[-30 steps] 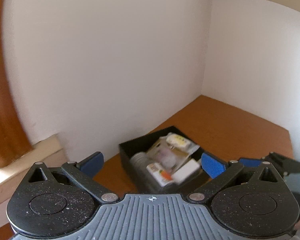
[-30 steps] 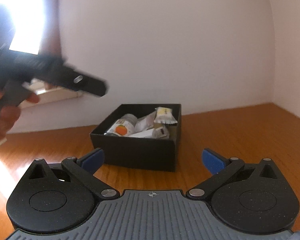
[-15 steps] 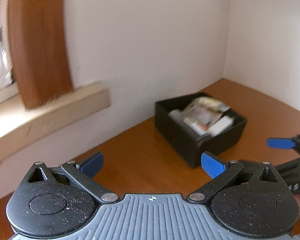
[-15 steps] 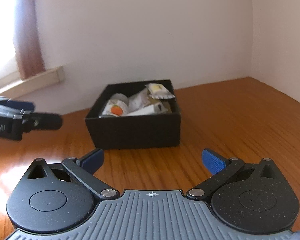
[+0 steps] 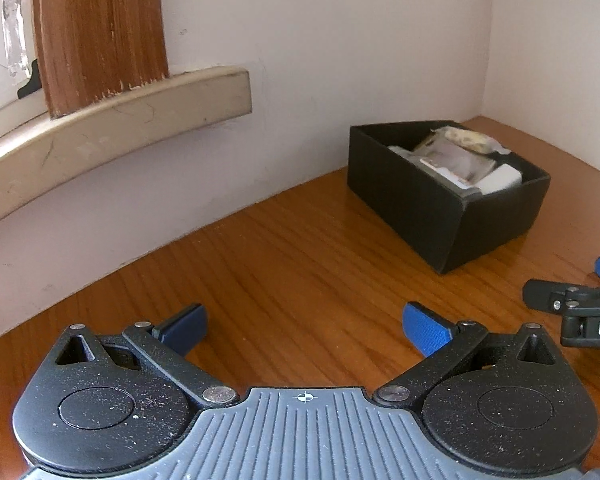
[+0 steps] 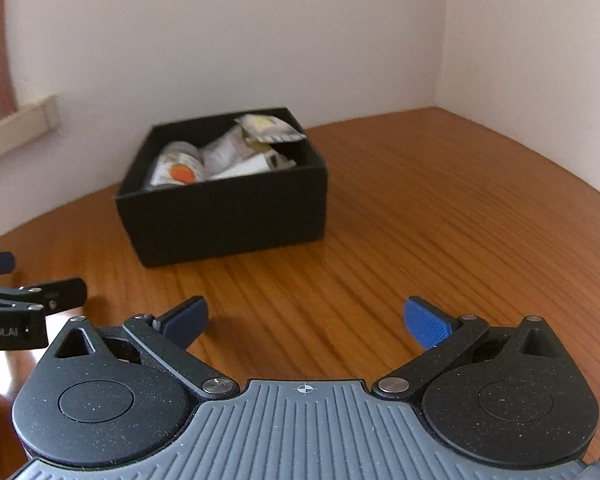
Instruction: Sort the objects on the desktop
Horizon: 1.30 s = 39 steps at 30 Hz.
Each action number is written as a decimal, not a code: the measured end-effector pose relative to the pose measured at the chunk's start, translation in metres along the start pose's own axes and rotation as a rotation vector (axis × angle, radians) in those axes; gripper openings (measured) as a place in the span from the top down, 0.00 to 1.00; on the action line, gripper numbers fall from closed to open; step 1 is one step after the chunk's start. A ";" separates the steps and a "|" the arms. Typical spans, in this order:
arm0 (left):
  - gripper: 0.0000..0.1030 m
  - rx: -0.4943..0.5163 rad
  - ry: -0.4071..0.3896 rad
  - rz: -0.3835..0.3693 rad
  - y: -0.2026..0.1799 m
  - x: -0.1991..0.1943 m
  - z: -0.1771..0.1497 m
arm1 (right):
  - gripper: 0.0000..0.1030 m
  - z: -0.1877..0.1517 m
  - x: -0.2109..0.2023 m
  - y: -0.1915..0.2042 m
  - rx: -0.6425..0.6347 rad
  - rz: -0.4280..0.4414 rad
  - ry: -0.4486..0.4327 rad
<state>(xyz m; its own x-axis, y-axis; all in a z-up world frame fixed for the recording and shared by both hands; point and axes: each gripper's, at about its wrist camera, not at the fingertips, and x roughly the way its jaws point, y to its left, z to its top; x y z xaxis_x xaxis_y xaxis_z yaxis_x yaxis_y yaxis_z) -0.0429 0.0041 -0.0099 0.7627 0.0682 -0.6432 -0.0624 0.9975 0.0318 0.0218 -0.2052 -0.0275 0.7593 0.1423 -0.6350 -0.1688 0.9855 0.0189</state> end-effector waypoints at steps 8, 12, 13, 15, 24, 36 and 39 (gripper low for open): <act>0.00 -0.011 0.006 -0.008 0.002 0.000 0.001 | 0.00 -0.001 0.001 -0.001 0.008 -0.002 -0.008; 0.00 -0.010 0.006 -0.008 0.002 0.000 0.001 | 0.00 0.000 0.001 0.000 0.008 -0.002 -0.007; 0.00 -0.010 0.006 -0.008 0.002 0.000 0.001 | 0.00 0.000 0.001 0.000 0.008 -0.002 -0.007; 0.00 -0.011 0.006 -0.008 0.003 -0.001 0.001 | 0.00 0.000 0.000 0.001 0.008 -0.002 -0.007; 0.00 -0.010 0.009 -0.009 0.003 -0.001 0.003 | 0.00 0.000 -0.001 0.003 0.009 -0.003 -0.007; 0.00 -0.010 0.009 -0.008 0.002 -0.002 0.002 | 0.00 0.001 0.000 0.001 0.009 -0.001 -0.007; 0.00 -0.010 0.009 -0.007 0.003 -0.003 0.002 | 0.00 0.001 -0.001 0.000 0.008 -0.001 -0.007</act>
<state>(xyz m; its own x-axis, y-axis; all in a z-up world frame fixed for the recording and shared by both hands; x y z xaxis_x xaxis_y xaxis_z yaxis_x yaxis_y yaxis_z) -0.0438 0.0067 -0.0059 0.7576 0.0605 -0.6499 -0.0633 0.9978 0.0191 0.0215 -0.2050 -0.0266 0.7639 0.1419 -0.6296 -0.1628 0.9863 0.0248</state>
